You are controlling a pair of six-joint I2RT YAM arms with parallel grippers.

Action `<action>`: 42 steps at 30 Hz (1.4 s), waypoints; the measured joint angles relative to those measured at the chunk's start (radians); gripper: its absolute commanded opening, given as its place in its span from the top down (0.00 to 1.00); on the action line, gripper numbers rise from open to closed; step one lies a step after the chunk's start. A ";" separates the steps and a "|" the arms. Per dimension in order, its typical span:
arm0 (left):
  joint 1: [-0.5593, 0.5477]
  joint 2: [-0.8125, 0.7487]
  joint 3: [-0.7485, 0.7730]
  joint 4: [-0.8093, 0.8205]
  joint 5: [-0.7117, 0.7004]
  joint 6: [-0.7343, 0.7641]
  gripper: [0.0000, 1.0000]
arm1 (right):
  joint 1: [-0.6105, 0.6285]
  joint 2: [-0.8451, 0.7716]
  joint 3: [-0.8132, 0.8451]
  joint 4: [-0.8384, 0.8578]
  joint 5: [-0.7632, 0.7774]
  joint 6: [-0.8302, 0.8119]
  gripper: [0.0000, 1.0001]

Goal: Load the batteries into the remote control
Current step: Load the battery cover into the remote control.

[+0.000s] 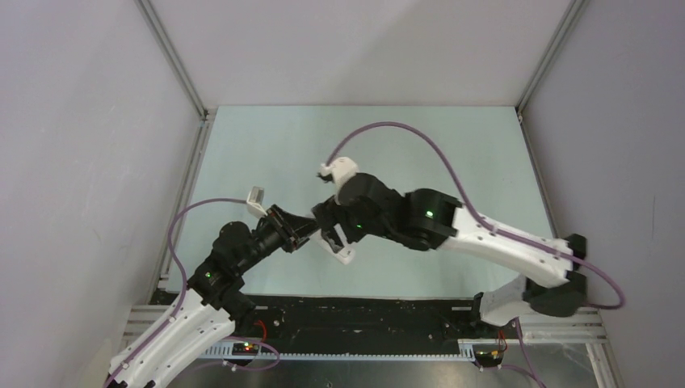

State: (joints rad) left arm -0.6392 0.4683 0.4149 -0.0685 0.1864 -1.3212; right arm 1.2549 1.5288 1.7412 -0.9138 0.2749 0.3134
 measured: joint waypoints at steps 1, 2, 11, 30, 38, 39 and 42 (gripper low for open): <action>0.000 0.000 0.000 0.000 0.000 -0.003 0.96 | 0.000 -0.045 -0.051 0.020 0.008 0.024 0.16; 0.000 -0.001 0.000 0.001 0.000 -0.007 0.96 | -0.001 -0.104 -0.120 0.055 0.016 0.061 0.15; 0.000 -0.038 -0.009 0.014 -0.032 -0.051 0.97 | -0.003 -0.538 -0.645 0.415 0.099 0.467 0.11; 0.000 -0.074 -0.009 0.048 -0.072 -0.113 0.97 | 0.042 -0.647 -0.959 0.768 0.180 0.884 0.20; 0.000 -0.074 -0.009 0.048 -0.072 -0.113 0.97 | 0.041 -0.645 -0.981 0.865 0.154 0.914 0.27; 0.000 -0.074 -0.009 0.048 -0.072 -0.113 0.97 | 0.039 -0.642 -0.985 0.874 0.148 0.917 0.28; 0.000 -0.074 -0.009 0.048 -0.077 -0.112 0.97 | 0.026 -0.631 -0.991 0.887 0.130 0.924 0.28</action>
State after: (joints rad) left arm -0.6392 0.3939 0.4061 -0.0208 0.1097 -1.4330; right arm 1.2812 0.8974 0.7498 -0.0265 0.4053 1.2373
